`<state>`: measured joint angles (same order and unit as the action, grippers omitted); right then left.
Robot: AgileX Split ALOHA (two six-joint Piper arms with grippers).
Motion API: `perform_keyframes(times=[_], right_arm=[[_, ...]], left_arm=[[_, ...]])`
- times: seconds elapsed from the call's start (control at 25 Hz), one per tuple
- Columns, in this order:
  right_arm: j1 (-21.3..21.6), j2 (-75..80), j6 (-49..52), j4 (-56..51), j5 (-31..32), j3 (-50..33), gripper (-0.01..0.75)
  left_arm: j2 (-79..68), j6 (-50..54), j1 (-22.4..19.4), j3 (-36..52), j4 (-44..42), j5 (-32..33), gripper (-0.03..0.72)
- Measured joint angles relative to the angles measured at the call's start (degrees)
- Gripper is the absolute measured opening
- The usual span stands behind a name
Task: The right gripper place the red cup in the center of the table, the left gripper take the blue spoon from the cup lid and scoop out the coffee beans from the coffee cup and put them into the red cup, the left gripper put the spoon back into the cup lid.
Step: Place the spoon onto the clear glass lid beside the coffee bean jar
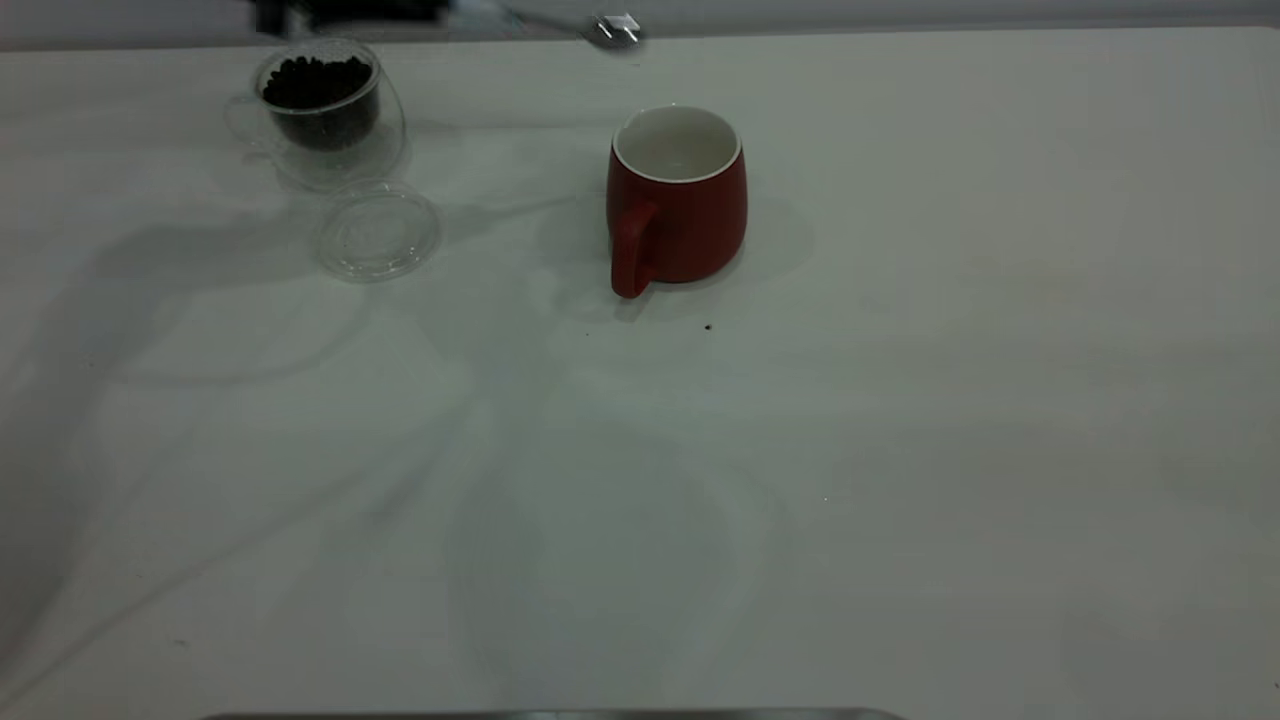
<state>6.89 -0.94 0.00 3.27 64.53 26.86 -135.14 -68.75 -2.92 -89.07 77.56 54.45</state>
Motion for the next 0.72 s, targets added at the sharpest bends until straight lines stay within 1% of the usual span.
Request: perform_keyframes(times=[0.12, 0.24, 0.32, 0.44, 0.56, 0.72], right_arm=[[0.00, 0.00, 0.00, 0.00, 0.00, 0.00, 0.532], [0.00, 0.00, 0.00, 0.00, 0.00, 0.00, 0.532], [0.00, 0.00, 0.00, 0.00, 0.00, 0.00, 0.532], [0.00, 0.00, 0.00, 0.00, 0.00, 0.00, 0.532], [0.00, 0.00, 0.00, 0.00, 0.00, 0.00, 0.532], [0.00, 0.00, 0.00, 0.00, 0.00, 0.00, 0.532]], left_arm=[[3.25, 3.51, -4.97, 0.00, -4.04, 5.16, 0.124], [6.44, 6.75, -10.52, 0.00, -9.71, 8.50, 0.124], [7.60, 9.60, -14.61, 0.00, -13.35, 9.75, 0.124], [7.82, 14.83, -19.46, 0.00, -20.73, 10.40, 0.124], [6.62, 20.20, -21.82, 0.20, -26.26, 9.92, 0.124], [3.16, 21.89, -22.14, 3.63, -24.36, 6.53, 0.124]])
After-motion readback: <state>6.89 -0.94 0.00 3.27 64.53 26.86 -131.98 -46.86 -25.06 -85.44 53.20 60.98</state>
